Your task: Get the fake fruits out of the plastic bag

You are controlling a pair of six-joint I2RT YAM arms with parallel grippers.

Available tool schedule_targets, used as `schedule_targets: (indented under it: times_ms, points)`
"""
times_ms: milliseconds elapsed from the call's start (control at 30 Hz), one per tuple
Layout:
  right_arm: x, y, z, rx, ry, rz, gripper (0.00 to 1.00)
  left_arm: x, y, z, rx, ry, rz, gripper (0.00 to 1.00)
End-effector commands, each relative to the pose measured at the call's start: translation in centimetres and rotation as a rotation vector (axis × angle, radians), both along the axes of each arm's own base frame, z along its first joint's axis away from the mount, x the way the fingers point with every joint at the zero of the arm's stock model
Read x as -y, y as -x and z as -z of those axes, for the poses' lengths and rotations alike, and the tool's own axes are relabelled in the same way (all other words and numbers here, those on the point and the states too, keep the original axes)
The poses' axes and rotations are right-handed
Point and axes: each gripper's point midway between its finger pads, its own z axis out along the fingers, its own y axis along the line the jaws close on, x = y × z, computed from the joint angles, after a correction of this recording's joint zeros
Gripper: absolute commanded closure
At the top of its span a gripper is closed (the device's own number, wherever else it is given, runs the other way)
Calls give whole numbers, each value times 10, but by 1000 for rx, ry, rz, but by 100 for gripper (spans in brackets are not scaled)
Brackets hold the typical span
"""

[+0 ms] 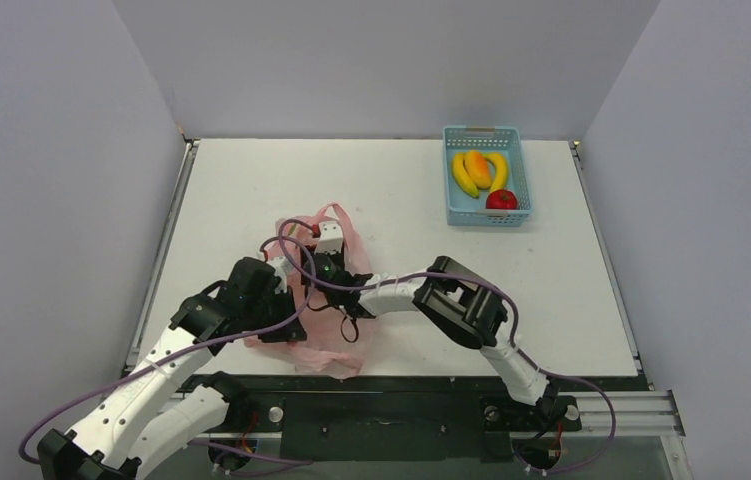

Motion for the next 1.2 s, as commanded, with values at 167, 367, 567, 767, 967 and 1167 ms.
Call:
schedule_targets:
  times_ms: [167,367,567,767,967,1167]
  points:
    - [10,36,-77,-45,-188,-284,98,-5,-18,-18,90,0,-90,100]
    - [12,64,-94,-110,-280,-449,99,-4,-31,-26,131,34,-175,100]
    - [34,78,-124,-99,-314,-491,100,-34,-61,-30,239,-80,-369,100]
    - [68,71,-169,-40,-348,-469,100,-73,-90,-47,344,-234,-502,100]
    - [114,47,-205,55,-329,-364,100,-112,-105,-53,376,-308,-600,100]
    - [203,-18,-194,39,-241,-69,100,-112,-102,-45,376,-244,-579,94]
